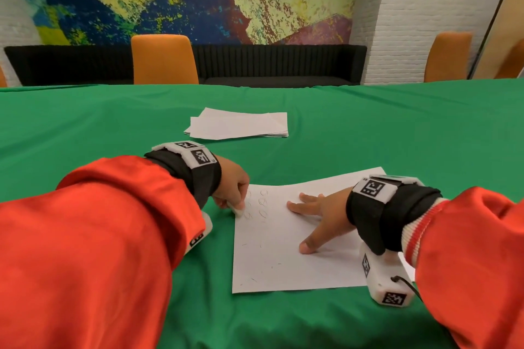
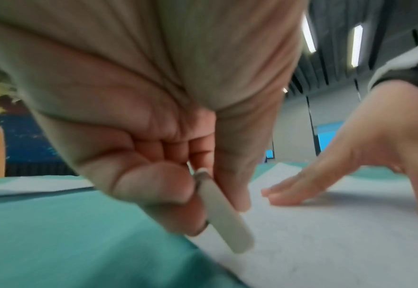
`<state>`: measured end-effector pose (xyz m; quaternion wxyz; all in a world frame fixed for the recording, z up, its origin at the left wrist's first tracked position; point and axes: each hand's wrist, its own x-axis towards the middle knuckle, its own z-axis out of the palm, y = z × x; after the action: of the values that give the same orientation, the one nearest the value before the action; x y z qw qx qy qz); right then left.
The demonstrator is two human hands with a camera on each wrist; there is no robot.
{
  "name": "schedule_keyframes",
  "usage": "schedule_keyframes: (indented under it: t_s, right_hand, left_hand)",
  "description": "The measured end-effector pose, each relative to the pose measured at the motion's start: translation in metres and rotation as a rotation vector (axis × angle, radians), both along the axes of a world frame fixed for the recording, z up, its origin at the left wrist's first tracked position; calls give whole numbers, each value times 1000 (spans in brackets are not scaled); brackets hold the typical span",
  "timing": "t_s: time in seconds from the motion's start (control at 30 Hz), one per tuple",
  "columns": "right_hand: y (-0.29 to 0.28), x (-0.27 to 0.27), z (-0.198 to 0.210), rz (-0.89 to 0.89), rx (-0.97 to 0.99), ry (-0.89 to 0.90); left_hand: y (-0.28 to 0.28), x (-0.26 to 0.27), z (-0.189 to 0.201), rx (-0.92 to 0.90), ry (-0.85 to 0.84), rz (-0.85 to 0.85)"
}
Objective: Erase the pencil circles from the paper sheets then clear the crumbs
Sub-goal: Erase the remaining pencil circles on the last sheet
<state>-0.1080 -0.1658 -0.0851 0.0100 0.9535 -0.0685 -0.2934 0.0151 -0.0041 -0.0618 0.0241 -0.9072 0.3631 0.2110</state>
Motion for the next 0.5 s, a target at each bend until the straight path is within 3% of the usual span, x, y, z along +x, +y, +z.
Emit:
schedule_keyframes:
  t_s: [0.2, 0.3, 0.4, 0.5]
  right_hand:
    - [7, -3, 7, -26, 9, -72]
    - [14, -1, 19, 25, -66, -239]
    - [21, 6, 40, 11, 134, -432]
    - [29, 17, 47, 8, 397, -449]
  left_hand:
    - [10, -11, 17, -102, -90, -68]
    - [10, -15, 23, -202, -87, -113]
    - [7, -20, 23, -265, -56, -118]
    - [3, -22, 21, -328, -31, -122]
